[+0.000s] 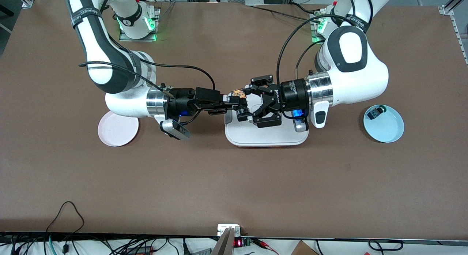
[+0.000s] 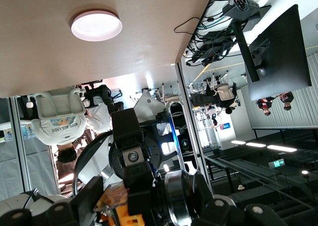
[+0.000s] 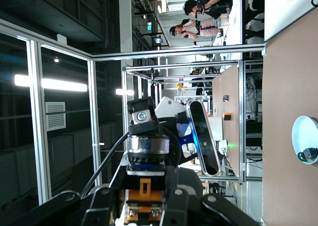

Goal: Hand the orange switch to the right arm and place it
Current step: 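Close the right gripper on the orange switch held by the left gripper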

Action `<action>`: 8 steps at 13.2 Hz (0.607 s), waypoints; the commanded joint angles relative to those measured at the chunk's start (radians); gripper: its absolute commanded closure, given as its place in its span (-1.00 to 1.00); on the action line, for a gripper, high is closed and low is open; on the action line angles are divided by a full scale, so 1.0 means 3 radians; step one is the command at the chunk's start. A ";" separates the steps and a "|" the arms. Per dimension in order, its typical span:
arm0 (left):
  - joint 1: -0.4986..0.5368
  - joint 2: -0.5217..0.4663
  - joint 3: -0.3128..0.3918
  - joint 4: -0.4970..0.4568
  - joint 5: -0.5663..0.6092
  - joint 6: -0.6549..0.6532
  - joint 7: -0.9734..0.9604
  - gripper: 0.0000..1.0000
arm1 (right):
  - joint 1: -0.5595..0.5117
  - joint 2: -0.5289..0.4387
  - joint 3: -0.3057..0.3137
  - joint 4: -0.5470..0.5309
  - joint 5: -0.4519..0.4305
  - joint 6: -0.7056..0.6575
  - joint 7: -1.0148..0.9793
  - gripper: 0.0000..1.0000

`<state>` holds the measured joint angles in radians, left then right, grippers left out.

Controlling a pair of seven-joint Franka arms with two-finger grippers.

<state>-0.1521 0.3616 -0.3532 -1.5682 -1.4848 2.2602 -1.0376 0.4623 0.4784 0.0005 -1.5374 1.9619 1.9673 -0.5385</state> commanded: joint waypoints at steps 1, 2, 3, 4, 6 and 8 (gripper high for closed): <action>-0.0004 0.0032 -0.0004 0.0073 -0.0011 0.0013 -0.0003 1.00 | 0.0029 0.0057 -0.0007 0.0073 0.0051 -0.0033 -0.0168 0.59; -0.0004 0.0032 -0.0004 0.0073 -0.0011 0.0013 -0.0003 1.00 | 0.0034 0.0057 -0.0007 0.0073 0.0051 -0.0033 -0.0168 0.59; -0.0004 0.0032 -0.0009 0.0073 -0.0011 0.0013 -0.0003 1.00 | 0.0034 0.0057 -0.0007 0.0073 0.0051 -0.0033 -0.0173 0.59; 0.0001 0.0032 -0.0004 0.0073 -0.0011 0.0013 -0.0003 0.95 | 0.0034 0.0057 -0.0007 0.0073 0.0051 -0.0033 -0.0173 0.60; 0.0026 0.0032 -0.0009 0.0073 -0.0026 0.0013 -0.0008 0.51 | 0.0034 0.0057 -0.0007 0.0068 0.0051 -0.0033 -0.0204 0.61; 0.0041 0.0027 -0.0004 0.0073 -0.0062 0.0003 -0.0033 0.20 | 0.0034 0.0057 -0.0007 0.0073 0.0057 -0.0033 -0.0214 0.62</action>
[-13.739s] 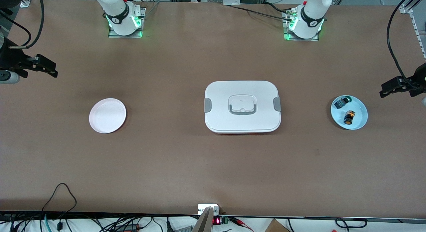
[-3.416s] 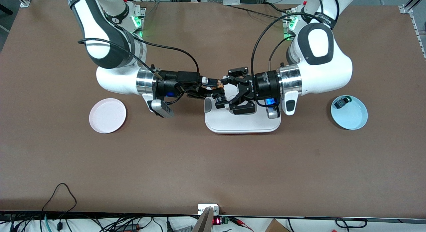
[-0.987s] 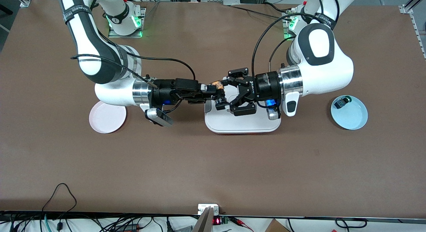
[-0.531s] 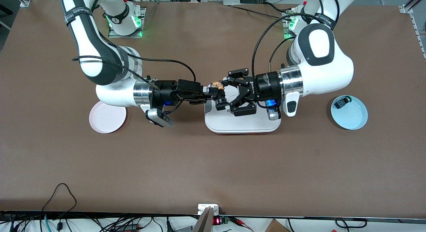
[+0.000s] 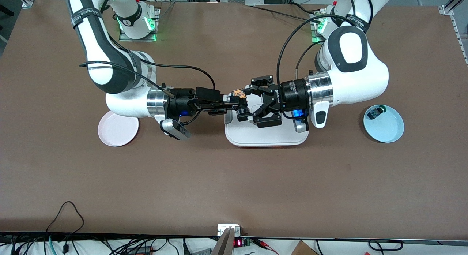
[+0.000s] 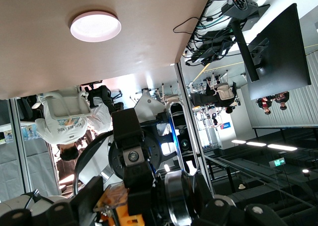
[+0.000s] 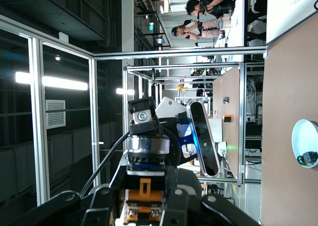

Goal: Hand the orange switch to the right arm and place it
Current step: 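Close the right gripper on the orange switch held by the left gripper, then open the left gripper and withdraw it while the right gripper pulls back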

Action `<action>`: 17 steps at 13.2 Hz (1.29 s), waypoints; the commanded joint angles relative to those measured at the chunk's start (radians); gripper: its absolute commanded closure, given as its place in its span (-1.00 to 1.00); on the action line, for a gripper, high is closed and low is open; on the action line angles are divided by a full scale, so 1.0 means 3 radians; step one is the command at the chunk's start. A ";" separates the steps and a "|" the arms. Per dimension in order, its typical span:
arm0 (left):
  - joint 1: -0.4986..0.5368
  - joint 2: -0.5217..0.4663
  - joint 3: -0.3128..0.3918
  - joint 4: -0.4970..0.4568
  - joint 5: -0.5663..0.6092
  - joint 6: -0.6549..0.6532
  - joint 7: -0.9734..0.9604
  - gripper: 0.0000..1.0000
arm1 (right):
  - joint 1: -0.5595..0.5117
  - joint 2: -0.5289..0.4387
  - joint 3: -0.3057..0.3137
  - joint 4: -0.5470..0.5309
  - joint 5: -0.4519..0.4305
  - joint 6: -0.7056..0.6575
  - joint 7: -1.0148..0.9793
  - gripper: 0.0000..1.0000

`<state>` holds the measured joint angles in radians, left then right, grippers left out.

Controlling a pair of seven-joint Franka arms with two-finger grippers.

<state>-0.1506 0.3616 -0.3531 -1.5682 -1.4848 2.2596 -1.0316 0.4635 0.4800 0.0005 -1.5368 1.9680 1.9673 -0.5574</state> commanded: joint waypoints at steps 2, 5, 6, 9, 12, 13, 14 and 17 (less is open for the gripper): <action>0.0057 0.0027 -0.0004 0.0073 -0.0062 0.0000 -0.0079 -0.31 | 0.0035 0.0052 -0.0007 0.0071 0.0031 -0.0033 -0.0162 0.64; 0.0113 0.0007 0.0022 0.0073 -0.0026 -0.0010 -0.0069 -1.00 | 0.0035 0.0052 -0.0007 0.0071 0.0031 -0.0033 -0.0223 0.64; 0.0134 0.0007 0.0016 0.0073 -0.0026 -0.0020 -0.0074 -1.00 | 0.0035 0.0052 -0.0007 0.0071 0.0036 -0.0033 -0.0228 0.64; 0.0200 0.0007 0.0021 0.0063 -0.0026 -0.0036 -0.0074 -1.00 | 0.0035 0.0052 -0.0007 0.0071 0.0036 -0.0033 -0.0228 0.64; 0.0379 0.0007 0.0098 0.0043 -0.0016 -0.0372 -0.0054 -1.00 | 0.0035 0.0052 -0.0007 0.0066 0.0036 -0.0028 -0.0233 0.64; 0.0400 0.0007 0.0189 0.0043 -0.0016 -0.0525 -0.0054 -1.00 | 0.0035 0.0052 -0.0007 0.0066 0.0036 -0.0033 -0.0233 0.64; 0.0415 0.0007 0.0337 0.0043 -0.0011 -0.0714 -0.0044 -1.00 | 0.0035 0.0052 -0.0007 0.0066 0.0036 -0.0033 -0.0233 0.64; 0.0415 0.0012 0.0665 0.0048 -0.0006 -0.1149 -0.0039 -0.70 | 0.0035 0.0031 -0.0007 0.0045 0.0006 -0.0028 -0.0244 0.65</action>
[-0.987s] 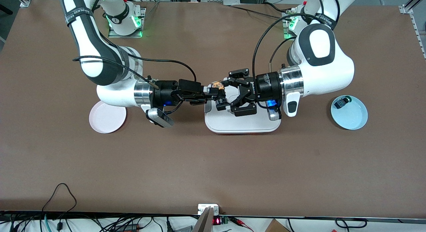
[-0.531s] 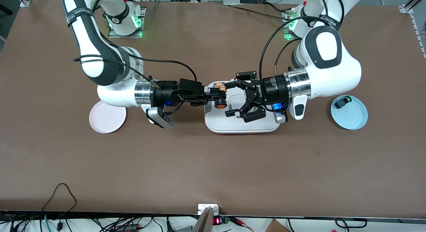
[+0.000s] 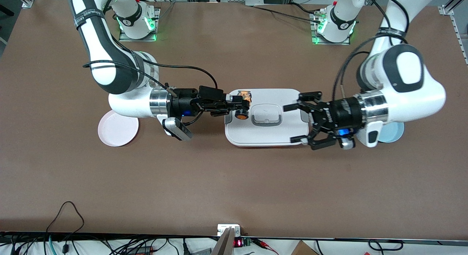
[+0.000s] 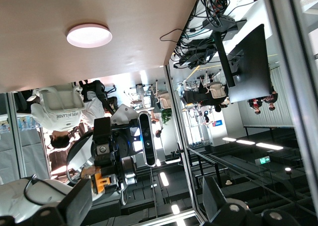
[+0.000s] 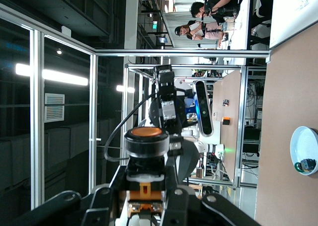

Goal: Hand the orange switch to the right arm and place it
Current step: 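Open the left gripper and withdraw it while the right gripper pulls back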

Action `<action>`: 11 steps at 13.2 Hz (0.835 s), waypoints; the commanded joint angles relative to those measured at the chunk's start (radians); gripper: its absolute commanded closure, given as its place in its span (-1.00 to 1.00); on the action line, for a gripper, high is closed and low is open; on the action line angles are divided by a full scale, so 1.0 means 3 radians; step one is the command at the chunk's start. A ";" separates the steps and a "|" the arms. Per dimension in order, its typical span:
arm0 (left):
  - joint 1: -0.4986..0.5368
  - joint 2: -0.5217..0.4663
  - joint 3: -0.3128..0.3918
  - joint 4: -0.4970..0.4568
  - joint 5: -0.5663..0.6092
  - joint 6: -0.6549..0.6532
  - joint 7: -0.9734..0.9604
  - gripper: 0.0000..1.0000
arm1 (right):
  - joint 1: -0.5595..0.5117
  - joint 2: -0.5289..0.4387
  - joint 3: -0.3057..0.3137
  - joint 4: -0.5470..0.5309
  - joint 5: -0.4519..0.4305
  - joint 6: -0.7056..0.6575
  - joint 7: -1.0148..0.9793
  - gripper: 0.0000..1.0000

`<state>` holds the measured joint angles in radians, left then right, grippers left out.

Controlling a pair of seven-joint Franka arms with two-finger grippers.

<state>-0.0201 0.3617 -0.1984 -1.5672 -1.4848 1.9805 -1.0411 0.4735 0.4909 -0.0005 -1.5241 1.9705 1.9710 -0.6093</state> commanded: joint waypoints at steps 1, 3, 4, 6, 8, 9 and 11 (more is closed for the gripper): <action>-0.0020 0.0016 0.0292 0.0044 0.0040 -0.0387 -0.0007 -0.68 | -0.0013 -0.0020 -0.0003 -0.0012 -0.0038 -0.0040 -0.0066 0.65; -0.0020 -0.0009 0.0497 0.0075 0.0620 -0.0608 -0.0001 -0.83 | -0.0110 -0.0081 -0.0014 -0.0094 -0.0288 -0.0045 -0.0050 0.66; -0.0015 -0.0060 0.0559 0.0080 0.0937 -0.0705 -0.0001 -0.96 | -0.0182 -0.0107 -0.0014 -0.0140 -0.0507 -0.0056 -0.0050 0.66; -0.0010 -0.0142 0.0666 0.0075 0.1470 -0.0920 0.0151 -1.00 | -0.0350 -0.0128 -0.0014 -0.0161 -0.0876 -0.0233 -0.0025 0.67; 0.0005 -0.0188 0.0778 0.0070 0.1879 -0.1094 0.0488 -1.00 | -0.0514 -0.0128 -0.0019 -0.0166 -0.1335 -0.0423 -0.0040 0.67; 0.0046 -0.0213 0.0830 0.0065 0.2058 -0.1105 0.0565 -1.00 | -0.0596 -0.0128 -0.0019 -0.0166 -0.1631 -0.0490 -0.0045 0.67; 0.0102 -0.0300 0.0881 0.0070 0.2487 -0.1181 0.0678 -1.00 | -0.0754 -0.0123 -0.0019 -0.0166 -0.2352 -0.0618 -0.0081 0.67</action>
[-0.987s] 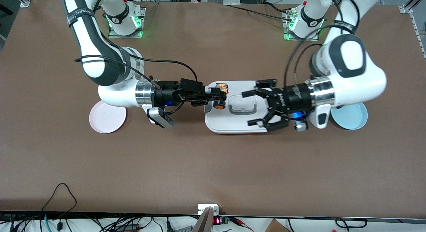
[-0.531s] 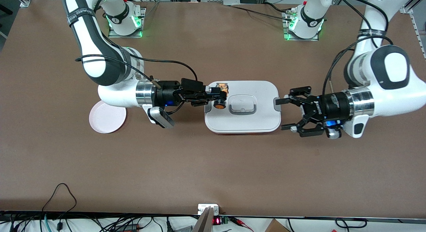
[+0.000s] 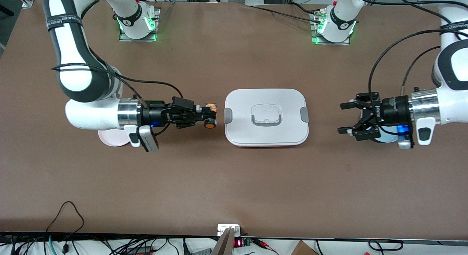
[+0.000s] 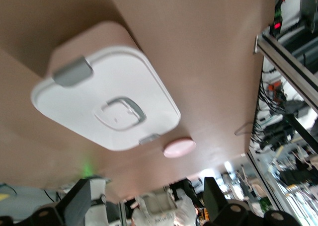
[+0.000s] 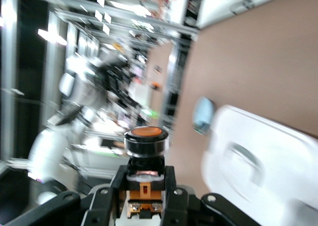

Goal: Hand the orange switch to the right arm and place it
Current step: 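Open the left gripper and withdraw it while the right gripper pulls back, then lower the switch onto the white plate with the right gripper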

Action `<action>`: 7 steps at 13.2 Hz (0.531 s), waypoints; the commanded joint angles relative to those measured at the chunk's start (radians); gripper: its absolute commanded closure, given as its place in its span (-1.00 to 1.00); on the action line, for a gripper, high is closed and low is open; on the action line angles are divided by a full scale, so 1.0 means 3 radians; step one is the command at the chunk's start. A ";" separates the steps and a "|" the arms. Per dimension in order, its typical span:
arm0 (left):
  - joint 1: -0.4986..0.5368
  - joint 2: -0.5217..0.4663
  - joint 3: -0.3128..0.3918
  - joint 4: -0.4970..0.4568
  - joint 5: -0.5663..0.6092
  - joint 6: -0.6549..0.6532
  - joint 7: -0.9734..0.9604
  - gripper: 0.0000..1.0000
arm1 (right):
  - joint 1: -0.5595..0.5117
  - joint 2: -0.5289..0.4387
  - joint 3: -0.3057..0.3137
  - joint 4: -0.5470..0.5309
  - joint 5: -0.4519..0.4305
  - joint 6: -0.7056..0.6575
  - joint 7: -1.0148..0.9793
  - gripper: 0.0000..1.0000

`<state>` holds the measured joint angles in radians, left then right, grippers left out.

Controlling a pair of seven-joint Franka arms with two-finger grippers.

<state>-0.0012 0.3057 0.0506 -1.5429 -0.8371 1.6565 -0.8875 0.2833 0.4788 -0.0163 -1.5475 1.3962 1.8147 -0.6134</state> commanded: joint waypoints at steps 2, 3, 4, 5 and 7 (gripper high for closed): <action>0.0040 -0.0205 0.0046 -0.0016 0.1038 -0.0127 0.0482 -1.00 | -0.0223 -0.0087 0.0034 -0.0098 -0.1000 -0.0153 -0.0082 0.67; 0.0030 -0.0236 0.0046 -0.0021 0.1320 -0.0122 0.0661 -1.00 | -0.0269 -0.0087 0.0034 -0.0098 -0.1342 -0.0153 -0.0097 0.67; 0.0035 -0.0272 0.0036 -0.0026 0.1611 -0.0117 0.0865 -1.00 | -0.0305 -0.0087 0.0034 -0.0098 -0.1670 -0.0153 -0.0138 0.67; 0.0045 -0.0303 0.0031 -0.0021 0.1817 -0.0127 0.1115 -1.00 | -0.0351 -0.0087 0.0034 -0.0098 -0.1936 -0.0153 -0.0164 0.67; 0.0045 -0.0410 0.0031 -0.0087 0.2210 -0.0122 0.1540 -1.00 | -0.0494 -0.0067 0.0034 -0.0098 -0.2443 -0.0148 -0.0312 0.67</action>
<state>0.0138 0.2280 0.0618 -1.5433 -0.2691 1.6293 -0.5298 0.1769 0.4779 -0.0178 -1.5578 0.7637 1.7787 -0.6593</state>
